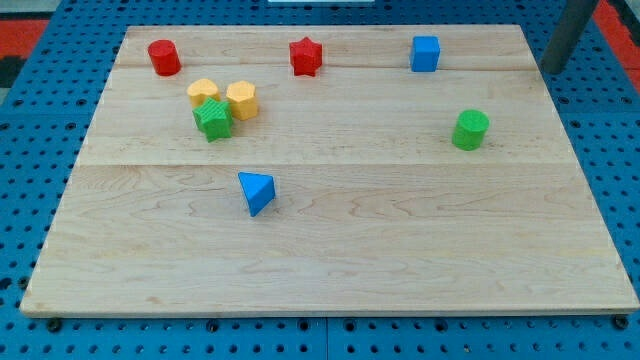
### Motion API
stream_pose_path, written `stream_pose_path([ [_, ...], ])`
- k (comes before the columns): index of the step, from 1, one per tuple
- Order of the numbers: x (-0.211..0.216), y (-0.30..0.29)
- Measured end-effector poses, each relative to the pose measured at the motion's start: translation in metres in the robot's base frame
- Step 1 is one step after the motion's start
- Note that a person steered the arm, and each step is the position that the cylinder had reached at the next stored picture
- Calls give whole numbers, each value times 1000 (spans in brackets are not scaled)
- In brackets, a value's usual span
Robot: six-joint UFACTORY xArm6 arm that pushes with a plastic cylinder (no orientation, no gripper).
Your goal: Place the blue triangle to the bottom left of the green star
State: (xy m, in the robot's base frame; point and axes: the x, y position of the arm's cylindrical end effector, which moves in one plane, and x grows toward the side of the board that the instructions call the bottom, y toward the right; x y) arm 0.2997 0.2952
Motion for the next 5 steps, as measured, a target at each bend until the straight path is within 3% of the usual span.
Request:
stream_pose_path([
  [1,27,-16],
  [2,18,-72],
  [3,65,-165],
  [4,136,-211],
  [5,178,-283],
])
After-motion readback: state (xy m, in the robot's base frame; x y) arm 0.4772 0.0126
